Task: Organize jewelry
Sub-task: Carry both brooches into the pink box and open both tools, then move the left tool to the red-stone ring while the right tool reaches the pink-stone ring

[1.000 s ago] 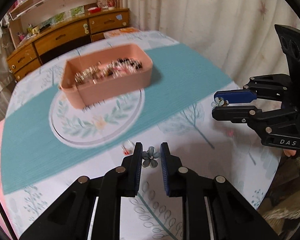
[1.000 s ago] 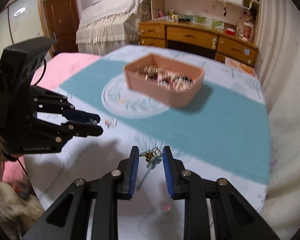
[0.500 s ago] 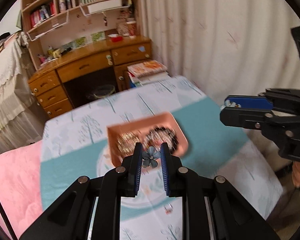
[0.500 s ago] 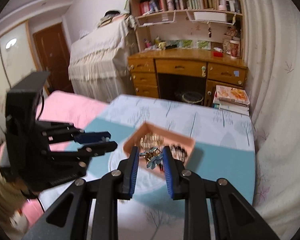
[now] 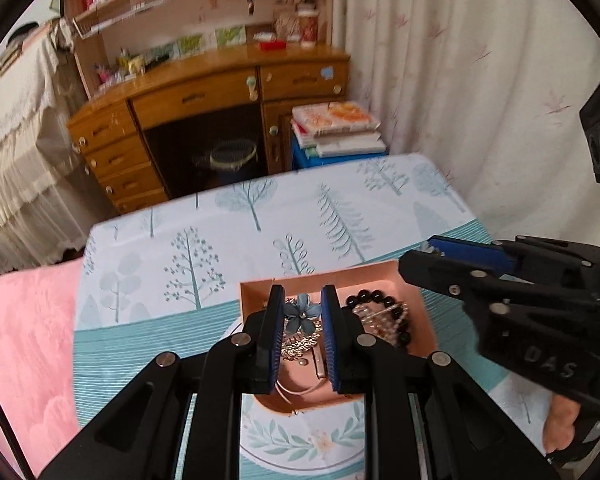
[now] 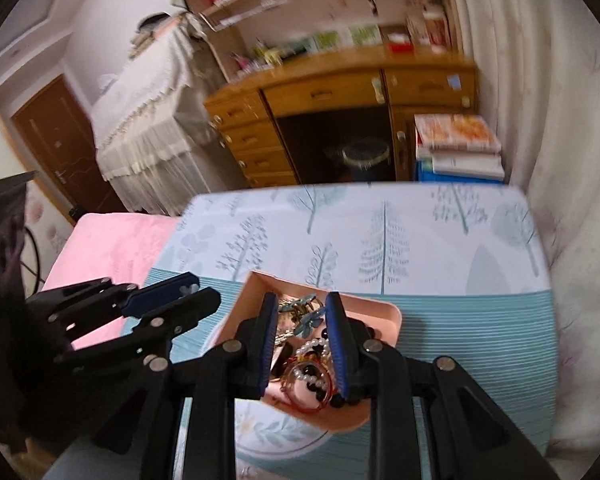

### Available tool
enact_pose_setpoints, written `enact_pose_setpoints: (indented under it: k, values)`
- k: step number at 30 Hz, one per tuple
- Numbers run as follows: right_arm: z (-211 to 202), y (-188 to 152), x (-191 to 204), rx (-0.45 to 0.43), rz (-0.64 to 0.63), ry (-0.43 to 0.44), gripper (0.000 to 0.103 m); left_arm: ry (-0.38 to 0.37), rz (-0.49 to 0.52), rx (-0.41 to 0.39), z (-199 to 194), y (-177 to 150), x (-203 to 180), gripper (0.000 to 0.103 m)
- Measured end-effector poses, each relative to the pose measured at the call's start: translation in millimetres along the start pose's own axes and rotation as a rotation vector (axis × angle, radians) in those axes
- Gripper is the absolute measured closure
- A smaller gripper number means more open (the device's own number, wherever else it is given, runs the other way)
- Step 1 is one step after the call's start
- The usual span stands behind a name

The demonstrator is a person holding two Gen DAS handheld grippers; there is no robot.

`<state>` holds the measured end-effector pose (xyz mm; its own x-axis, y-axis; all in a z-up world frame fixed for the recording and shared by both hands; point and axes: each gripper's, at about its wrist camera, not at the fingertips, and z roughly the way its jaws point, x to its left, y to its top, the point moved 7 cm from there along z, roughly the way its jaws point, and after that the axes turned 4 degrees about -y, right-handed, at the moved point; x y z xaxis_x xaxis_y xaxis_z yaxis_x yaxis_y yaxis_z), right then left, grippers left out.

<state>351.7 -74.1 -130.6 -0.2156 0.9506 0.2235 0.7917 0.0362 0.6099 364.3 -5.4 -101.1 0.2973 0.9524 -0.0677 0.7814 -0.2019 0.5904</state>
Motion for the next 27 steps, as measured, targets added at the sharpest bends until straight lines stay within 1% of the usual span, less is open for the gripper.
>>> enact_pose_setpoints:
  k: [4,5,6,7,8,9,11,18,20,23,27]
  values:
    - [24,0,-2,0.026,0.024,0.017,0.078,-0.02,-0.041,0.026,27,-5,11,0.085]
    - [28,0,-2,0.031,0.036,0.034,0.078,-0.027,-0.048,0.034,33,-6,13,0.08]
    - [30,1,-3,0.034,0.048,0.052,0.078,-0.028,-0.051,0.038,36,-7,15,0.071]
    - [33,2,-3,0.036,0.055,0.062,0.077,-0.028,-0.054,0.04,38,-9,16,0.065]
    - [34,3,-2,0.037,0.059,0.07,0.076,-0.029,-0.055,0.036,39,-9,16,0.051]
    - [34,3,-2,0.034,0.06,0.069,0.075,-0.024,-0.054,0.025,39,-10,17,0.041]
    - [33,2,-1,0.026,0.056,0.063,0.075,0.0,-0.043,0.001,36,-11,18,0.039]
    - [15,-7,0,0.0,0.039,0.053,0.075,0.017,-0.03,0.002,24,-18,21,0.038]
    - [6,-12,-1,-0.008,0.025,0.045,0.075,0.016,-0.027,-0.004,16,-22,19,0.037]
    - [-12,-24,-1,-0.013,0.013,0.039,0.075,0.017,-0.028,-0.02,3,-29,16,0.033]
    - [-32,-41,-4,-0.013,-0.004,0.014,0.075,0.007,-0.023,-0.034,-15,-41,9,0.032]
